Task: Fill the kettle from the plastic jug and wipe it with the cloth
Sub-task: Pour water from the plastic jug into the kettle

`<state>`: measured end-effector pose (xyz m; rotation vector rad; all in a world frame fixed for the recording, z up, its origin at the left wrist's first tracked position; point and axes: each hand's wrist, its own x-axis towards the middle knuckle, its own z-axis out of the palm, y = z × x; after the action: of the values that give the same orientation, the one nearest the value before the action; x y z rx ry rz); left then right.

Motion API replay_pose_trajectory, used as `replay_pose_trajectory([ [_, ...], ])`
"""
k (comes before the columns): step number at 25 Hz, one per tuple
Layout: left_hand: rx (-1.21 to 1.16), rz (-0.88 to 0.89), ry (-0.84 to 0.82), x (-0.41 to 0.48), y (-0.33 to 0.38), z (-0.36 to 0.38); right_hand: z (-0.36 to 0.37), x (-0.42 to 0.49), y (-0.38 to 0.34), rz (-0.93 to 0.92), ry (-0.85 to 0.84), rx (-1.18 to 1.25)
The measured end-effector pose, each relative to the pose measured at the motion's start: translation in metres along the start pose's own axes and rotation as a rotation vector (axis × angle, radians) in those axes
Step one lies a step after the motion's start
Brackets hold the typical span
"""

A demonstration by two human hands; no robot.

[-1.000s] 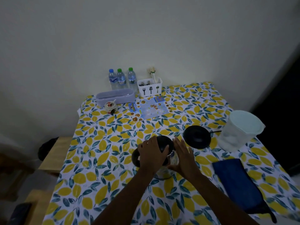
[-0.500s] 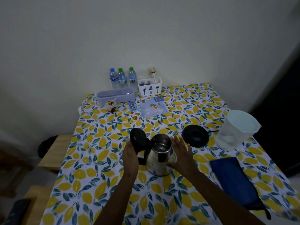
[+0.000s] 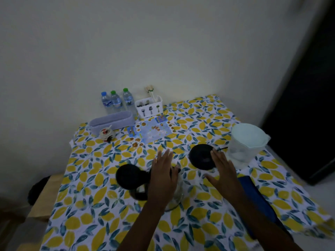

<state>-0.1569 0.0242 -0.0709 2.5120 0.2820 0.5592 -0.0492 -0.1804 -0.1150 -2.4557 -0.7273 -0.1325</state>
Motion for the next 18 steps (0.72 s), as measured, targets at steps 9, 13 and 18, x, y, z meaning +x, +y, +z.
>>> replay_pose_trajectory([
  [9, 0.025, 0.26, -0.33, 0.107, 0.121, 0.131, -0.097, 0.029, 0.138, 0.186, 0.289, 0.063],
  [13, 0.088, 0.361, -0.424, 0.14, 0.152, 0.177, -0.107, 0.057, 0.191, 0.329, 0.298, 0.185],
  [18, 0.311, 0.392, -0.657, 0.162, 0.175, 0.218, -0.108, 0.102, 0.232, 0.516, 0.171, 0.467],
])
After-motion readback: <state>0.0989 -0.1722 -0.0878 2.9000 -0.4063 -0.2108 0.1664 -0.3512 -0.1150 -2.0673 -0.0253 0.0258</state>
